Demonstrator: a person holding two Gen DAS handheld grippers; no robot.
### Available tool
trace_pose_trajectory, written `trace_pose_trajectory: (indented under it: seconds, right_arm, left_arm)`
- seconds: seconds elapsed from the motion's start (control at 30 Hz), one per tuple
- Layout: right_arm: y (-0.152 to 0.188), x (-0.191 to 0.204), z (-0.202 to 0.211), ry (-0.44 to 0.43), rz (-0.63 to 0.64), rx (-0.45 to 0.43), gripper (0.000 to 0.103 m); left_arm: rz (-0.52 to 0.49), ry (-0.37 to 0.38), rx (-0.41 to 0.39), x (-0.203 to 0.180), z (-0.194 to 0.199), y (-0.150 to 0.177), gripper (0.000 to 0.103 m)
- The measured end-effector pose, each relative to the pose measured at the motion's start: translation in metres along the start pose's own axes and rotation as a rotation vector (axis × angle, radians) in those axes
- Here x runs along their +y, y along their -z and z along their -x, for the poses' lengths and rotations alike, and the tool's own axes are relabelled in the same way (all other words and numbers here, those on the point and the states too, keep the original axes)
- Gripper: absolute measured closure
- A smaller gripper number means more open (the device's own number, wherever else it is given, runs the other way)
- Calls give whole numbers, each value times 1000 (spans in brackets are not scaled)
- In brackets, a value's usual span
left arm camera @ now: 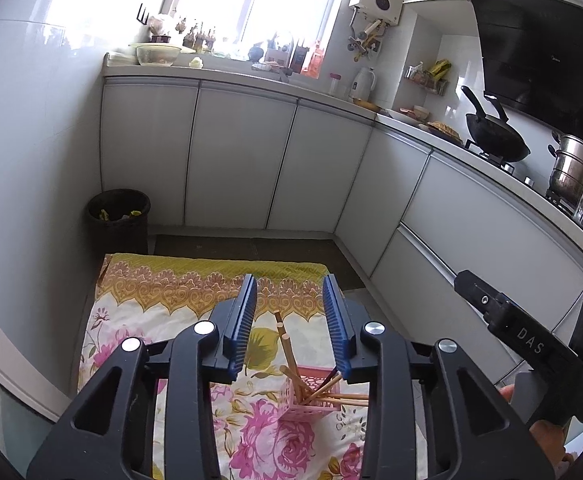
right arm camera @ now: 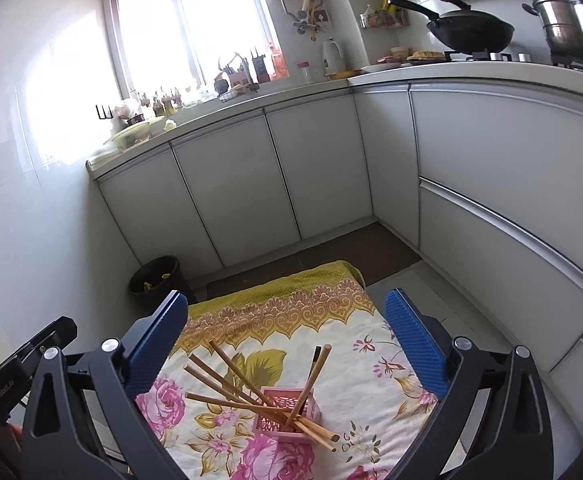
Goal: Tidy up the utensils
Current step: 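Open the left tool over the holder while the right tool releases its chopstick, then withdraw both open tools and lower them toward the remaining sticks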
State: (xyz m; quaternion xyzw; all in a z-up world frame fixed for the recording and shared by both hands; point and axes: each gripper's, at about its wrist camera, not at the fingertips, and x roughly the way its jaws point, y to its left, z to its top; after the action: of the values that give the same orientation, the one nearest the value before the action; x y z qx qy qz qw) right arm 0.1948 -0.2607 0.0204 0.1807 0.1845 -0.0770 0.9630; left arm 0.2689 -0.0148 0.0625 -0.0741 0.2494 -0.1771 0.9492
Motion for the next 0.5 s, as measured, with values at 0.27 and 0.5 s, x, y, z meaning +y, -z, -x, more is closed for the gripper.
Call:
trace_pose_trajectory:
  seconds: [0.27,0.5]
  right_arm:
    - [9,-25,29,32,-38,3,7]
    - [48,-71,65,65,-96,36,7]
  left_arm:
    - [-14,-17,-8,-3,27,18,46]
    - [-86,-42,114,-10,31,70,7]
